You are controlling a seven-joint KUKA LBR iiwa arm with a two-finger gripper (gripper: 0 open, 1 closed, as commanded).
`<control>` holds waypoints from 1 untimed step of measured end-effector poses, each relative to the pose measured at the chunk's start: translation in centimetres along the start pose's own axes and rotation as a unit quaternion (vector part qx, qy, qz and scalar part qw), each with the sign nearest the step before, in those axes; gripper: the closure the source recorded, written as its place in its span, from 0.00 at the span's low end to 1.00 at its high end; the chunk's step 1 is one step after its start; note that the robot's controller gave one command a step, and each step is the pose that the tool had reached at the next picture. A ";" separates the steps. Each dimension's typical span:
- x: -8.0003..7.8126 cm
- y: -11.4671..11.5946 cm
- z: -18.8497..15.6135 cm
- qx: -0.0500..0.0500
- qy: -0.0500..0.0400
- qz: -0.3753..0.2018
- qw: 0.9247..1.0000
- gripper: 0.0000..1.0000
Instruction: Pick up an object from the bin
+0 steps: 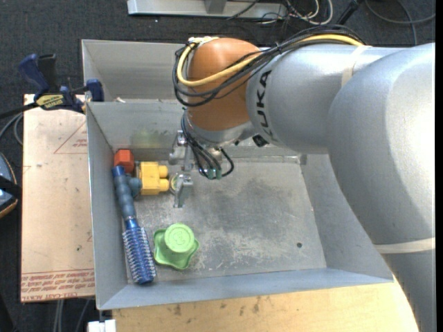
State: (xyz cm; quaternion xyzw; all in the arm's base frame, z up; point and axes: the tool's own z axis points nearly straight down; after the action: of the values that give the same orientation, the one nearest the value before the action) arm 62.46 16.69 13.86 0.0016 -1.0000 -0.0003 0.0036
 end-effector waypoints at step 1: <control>-0.4 2.3 5.5 -0.001 -0.008 -0.032 0.999 0.00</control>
Offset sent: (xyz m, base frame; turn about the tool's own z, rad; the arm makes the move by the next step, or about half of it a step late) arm 0.0005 0.0258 -0.0686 -0.0660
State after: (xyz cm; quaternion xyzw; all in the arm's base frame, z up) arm 62.77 19.00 8.41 0.0340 -0.9994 -0.0015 -0.0044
